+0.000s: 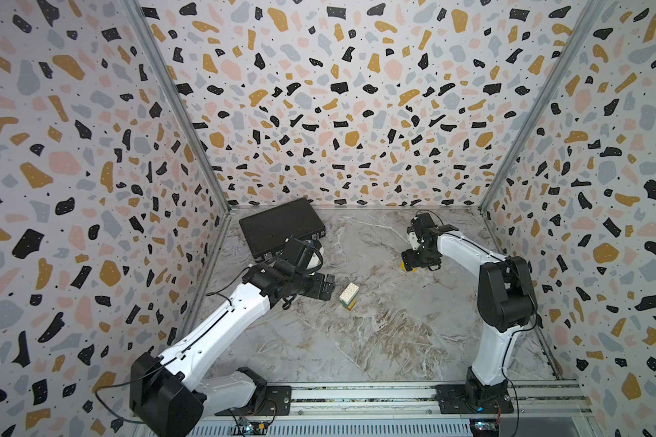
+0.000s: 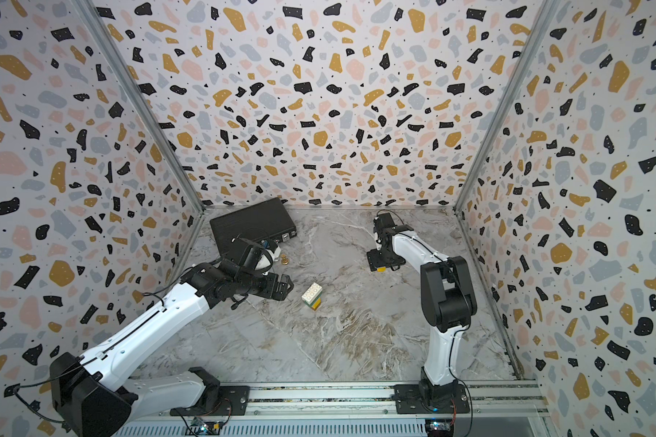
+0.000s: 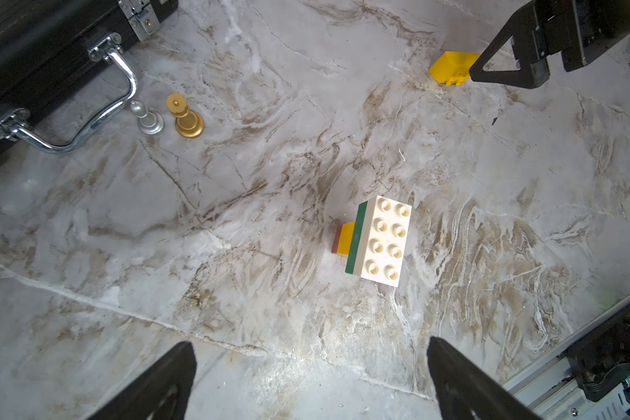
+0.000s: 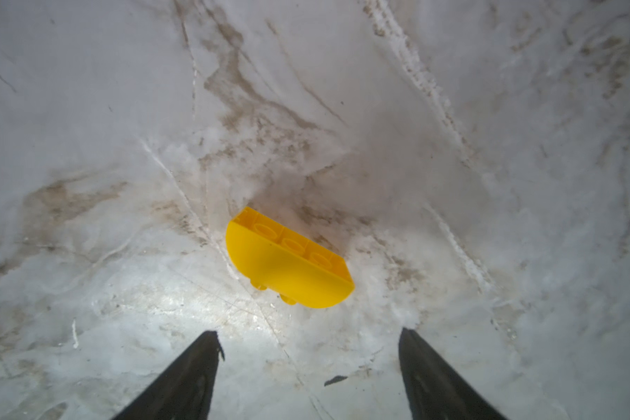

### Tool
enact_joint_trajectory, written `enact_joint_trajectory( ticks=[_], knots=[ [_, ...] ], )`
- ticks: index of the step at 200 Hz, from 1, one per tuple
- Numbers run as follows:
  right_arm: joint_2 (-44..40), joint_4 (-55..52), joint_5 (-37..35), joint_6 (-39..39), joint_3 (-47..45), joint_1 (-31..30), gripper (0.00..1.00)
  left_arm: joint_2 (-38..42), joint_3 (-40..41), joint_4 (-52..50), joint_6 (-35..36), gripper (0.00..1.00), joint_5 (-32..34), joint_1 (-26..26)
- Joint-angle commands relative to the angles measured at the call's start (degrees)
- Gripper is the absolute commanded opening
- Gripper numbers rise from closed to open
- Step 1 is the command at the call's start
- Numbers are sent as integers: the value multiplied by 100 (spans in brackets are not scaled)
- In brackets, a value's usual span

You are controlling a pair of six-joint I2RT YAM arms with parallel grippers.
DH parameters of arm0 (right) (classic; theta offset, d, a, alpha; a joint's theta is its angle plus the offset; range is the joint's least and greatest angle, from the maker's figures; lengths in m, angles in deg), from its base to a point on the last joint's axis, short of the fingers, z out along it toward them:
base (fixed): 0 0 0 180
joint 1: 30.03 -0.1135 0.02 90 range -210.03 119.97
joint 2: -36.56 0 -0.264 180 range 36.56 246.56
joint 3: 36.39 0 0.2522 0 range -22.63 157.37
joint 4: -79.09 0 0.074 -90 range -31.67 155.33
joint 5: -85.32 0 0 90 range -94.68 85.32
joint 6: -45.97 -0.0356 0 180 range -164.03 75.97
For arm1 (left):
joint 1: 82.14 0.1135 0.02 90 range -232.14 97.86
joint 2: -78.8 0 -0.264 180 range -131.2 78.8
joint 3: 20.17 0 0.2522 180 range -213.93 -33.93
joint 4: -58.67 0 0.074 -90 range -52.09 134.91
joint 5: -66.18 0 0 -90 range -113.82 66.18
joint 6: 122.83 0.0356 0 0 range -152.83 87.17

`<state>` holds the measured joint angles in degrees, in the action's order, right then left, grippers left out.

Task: Assemble an ice cream with lego
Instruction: Pick up the lego brick from the center of the board.

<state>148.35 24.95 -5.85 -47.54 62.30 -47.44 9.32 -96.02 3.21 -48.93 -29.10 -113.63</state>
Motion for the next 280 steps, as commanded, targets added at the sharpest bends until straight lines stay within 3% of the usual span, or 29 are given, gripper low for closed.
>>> enact_joint_trajectory(
  ticks=[1,76,170,219,257,280],
  knots=[
    [123,-275,137,374,270,28,81,41,35,86,-58,99,-45,32],
    [752,-269,-145,546,576,82,77,-39,4,48,-40,99,-194,37],
    [663,38,177,355,427,80,41,-66,3,65,-43,99,-296,36],
    [158,280,1364,-451,110,81,19,-65,-4,65,-43,100,-300,33],
    [-614,979,2583,-1972,-777,107,7,-40,12,89,-43,99,-308,33],
    [-990,1847,3962,-3094,-1590,121,5,-32,4,85,-43,100,-317,37]
  ],
)
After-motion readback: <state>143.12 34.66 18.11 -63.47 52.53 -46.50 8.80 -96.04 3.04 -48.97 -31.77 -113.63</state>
